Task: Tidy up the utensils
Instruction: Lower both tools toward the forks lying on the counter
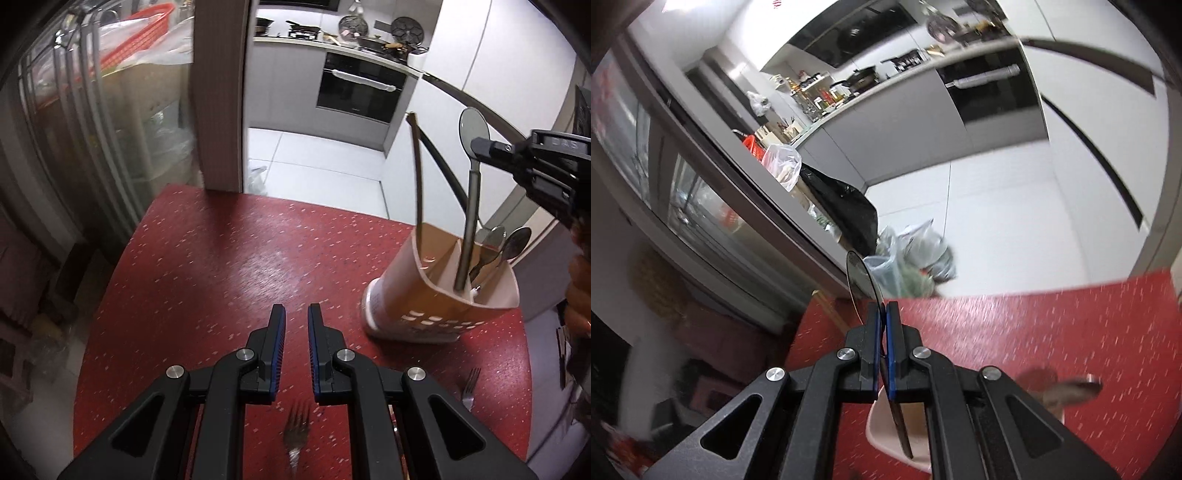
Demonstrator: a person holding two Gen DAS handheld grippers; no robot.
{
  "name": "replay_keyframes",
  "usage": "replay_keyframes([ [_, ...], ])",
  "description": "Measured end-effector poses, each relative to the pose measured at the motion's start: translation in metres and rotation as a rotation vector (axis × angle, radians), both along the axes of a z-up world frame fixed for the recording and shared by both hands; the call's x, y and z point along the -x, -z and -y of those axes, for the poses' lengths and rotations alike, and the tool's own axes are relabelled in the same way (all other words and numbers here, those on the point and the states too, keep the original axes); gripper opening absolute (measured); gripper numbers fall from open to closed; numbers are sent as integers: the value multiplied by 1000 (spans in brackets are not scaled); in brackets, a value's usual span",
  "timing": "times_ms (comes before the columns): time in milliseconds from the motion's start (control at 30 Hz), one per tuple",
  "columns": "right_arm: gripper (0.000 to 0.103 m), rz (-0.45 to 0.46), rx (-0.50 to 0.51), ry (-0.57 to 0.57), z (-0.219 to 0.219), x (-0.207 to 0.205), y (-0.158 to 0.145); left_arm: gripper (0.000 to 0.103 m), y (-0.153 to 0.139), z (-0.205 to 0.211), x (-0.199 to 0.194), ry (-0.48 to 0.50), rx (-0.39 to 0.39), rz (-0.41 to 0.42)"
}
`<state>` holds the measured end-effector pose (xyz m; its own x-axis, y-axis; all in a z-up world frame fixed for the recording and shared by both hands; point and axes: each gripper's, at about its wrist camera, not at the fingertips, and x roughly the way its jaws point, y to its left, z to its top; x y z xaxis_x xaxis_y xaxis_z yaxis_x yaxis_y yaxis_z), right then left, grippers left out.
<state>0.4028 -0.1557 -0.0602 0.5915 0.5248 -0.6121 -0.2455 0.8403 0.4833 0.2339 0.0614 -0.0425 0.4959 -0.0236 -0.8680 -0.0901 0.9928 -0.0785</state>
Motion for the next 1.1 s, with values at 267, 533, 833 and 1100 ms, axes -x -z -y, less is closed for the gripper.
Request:
replay_keyframes([
  [267,3,3,29,-35,-5,3,22,33,11,-15,11,-65,-34,-34],
  [533,5,-79,101,-69,2,28,42,103,2,-13,13,-100,-79,12],
  [833,79,-170,74,-60,17,48,32,103,1,-15,23,-103,-130,-27],
  [1100,81,-227,54,-20,43,97,29,103,23,-17,48,-57,-173,-148],
])
